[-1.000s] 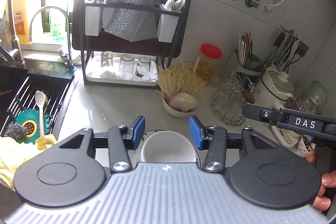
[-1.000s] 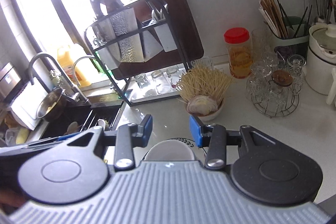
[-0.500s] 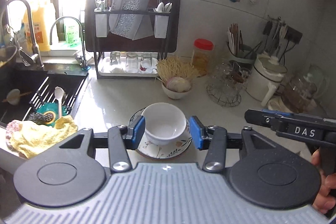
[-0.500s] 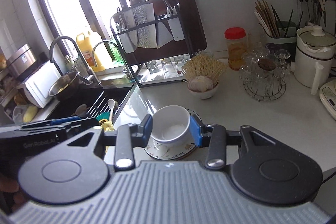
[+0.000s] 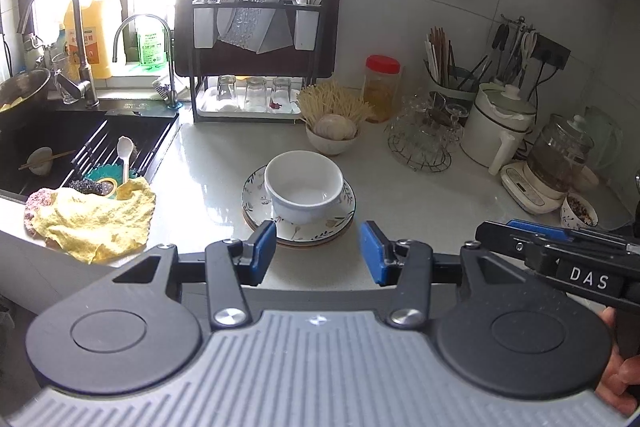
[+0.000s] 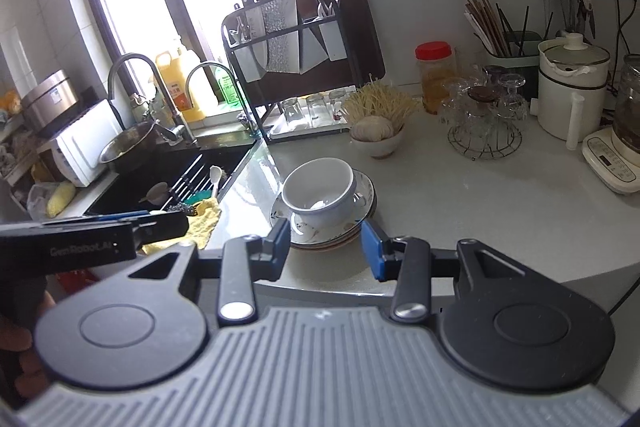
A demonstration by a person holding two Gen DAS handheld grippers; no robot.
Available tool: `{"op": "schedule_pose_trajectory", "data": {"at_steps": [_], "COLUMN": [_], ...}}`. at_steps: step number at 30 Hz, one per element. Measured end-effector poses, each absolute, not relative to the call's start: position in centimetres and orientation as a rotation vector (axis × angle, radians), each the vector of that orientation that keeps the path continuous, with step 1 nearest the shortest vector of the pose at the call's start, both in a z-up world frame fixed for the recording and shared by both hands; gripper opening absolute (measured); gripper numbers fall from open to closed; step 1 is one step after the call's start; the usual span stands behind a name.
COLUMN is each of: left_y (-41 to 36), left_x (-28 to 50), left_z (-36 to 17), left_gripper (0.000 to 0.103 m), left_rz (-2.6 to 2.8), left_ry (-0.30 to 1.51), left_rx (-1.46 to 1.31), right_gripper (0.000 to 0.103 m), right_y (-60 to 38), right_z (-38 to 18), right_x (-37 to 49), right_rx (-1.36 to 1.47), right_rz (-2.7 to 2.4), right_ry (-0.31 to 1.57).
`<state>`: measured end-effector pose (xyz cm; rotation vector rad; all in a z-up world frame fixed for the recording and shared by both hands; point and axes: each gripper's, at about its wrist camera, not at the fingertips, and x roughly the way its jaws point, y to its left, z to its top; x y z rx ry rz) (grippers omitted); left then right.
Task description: Organize plates and bowls
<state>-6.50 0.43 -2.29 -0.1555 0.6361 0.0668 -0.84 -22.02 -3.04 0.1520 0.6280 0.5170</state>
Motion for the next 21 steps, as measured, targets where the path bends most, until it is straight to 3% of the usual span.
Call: {"op": "schedule_pose_trajectory", "data": {"at_steps": [18,21], "left_y": [0.7,0.9], "left_x": [-7.3,-7.2], "left_z": [-2.6,-2.6], "left_gripper": [0.058,0.067], "left_rz": [0.057,0.063], "left_ry": [0.635,0.633], "left_rx": [-0.169,-0.163], "right_gripper": [0.043,0.043], "right_y": [-22.5,-22.3], "right_z": [-3.4,-3.5], "right_x": [-2.3,-2.0], "right_rx": [0.153,0.151], "right_rz": [0.49,0.479], "right_ry": [0.617,0.628]}}
